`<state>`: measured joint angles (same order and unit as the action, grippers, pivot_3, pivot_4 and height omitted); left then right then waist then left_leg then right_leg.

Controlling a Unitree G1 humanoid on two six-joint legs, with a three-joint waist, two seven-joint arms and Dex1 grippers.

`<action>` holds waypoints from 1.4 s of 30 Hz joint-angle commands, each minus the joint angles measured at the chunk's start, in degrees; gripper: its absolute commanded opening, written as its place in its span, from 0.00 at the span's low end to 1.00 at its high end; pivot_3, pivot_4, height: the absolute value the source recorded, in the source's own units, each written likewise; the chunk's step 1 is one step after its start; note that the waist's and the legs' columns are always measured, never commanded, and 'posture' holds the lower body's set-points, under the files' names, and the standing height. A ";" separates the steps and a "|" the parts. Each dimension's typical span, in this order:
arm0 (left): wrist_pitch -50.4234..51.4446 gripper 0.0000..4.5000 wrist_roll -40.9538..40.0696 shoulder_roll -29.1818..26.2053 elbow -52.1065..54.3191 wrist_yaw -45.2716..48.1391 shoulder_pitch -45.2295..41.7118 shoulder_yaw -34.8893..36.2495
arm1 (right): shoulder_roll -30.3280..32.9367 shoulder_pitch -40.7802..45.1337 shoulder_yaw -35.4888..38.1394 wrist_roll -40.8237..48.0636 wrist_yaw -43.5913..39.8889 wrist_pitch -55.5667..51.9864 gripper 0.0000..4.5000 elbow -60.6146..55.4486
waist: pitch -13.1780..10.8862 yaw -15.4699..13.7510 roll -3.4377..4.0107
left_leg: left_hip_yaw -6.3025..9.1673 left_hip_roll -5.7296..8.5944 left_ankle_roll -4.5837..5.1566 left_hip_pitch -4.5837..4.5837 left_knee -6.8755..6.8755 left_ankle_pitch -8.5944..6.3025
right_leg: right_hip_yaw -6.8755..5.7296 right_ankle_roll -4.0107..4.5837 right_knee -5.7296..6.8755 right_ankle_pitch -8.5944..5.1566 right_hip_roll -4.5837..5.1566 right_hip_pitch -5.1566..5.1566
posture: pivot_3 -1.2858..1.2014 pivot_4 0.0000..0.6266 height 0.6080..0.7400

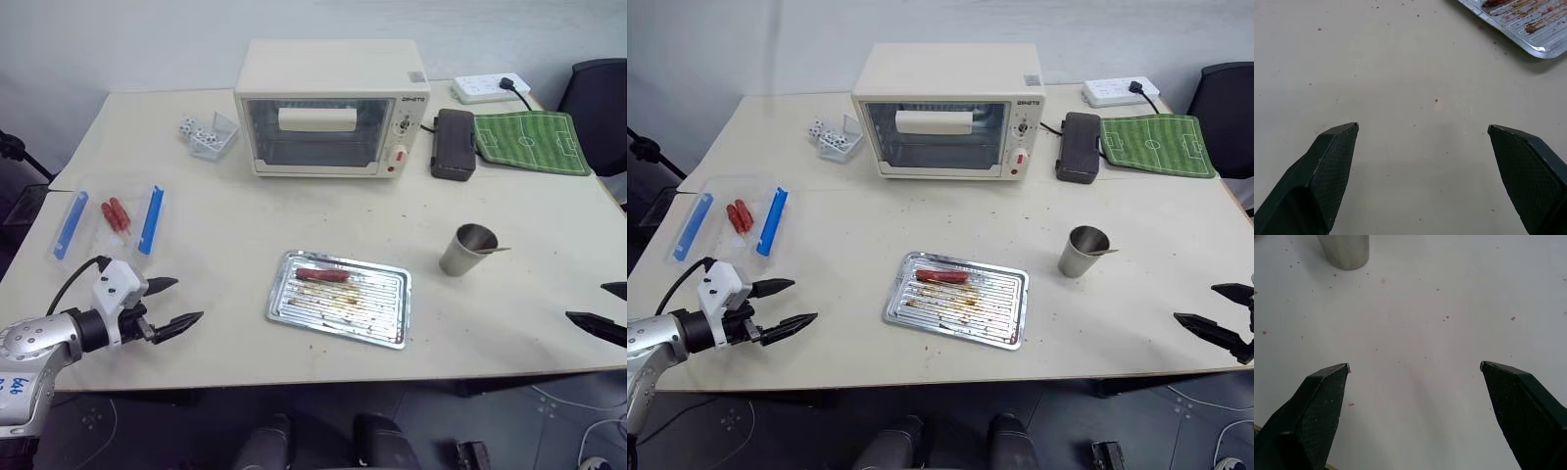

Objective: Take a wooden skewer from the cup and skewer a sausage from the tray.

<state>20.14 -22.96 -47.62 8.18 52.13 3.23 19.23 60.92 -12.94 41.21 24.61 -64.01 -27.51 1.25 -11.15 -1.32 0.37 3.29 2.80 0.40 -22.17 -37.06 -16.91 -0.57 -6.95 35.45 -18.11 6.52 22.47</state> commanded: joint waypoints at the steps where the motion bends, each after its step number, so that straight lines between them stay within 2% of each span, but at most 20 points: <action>1: -1.27 1.00 0.47 -0.39 0.19 0.13 0.46 0.87 | -0.18 0.03 1.97 0.01 0.26 0.87 0.99 -0.34 | 0.00 0.00 0.00 | 0.00 0.00 0.00 0.00 0.00 0.00 | 0.00 0.00 0.00 0.00 0.00 0.00 | 0.52 0.24 1.00; 19: 3.14 1.00 -2.24 0.64 1.26 0.30 0.37 0.72 | -0.79 -0.87 2.74 0.41 0.08 -0.49 0.99 -0.86 | 0.00 -0.01 0.00 | -0.02 0.00 0.00 0.00 -0.01 0.00 | 0.02 0.00 0.01 0.00 0.00 0.00 | 0.52 0.24 1.00; 37: 5.19 1.00 -1.16 6.22 3.89 -6.09 -1.19 -3.45 | -1.70 -2.39 3.60 0.16 1.54 -0.36 0.99 -2.52 | 0.01 -0.03 -0.01 | -0.11 0.00 -0.02 0.07 -0.06 0.01 | 0.05 -0.01 0.13 0.00 -0.06 0.00 | 0.52 0.24 1.00; 42: 9.96 1.00 -6.19 6.13 7.50 -6.44 -5.86 -2.99 | -4.55 -1.80 5.42 1.96 5.19 -3.30 0.99 -6.58 | 0.01 -0.21 -0.02 | -0.11 0.00 -0.03 0.07 -0.11 0.03 | 0.04 -0.02 0.18 0.01 -0.07 0.00 | 0.52 0.24 1.00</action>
<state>28.68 -26.30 -41.01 11.73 45.65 -1.10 14.98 57.27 -14.87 43.77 24.68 -60.35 -29.72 -2.22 -11.13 -1.53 0.34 3.19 2.80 0.37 -22.11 -37.18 -16.88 -0.53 -6.96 35.65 -18.10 6.46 22.47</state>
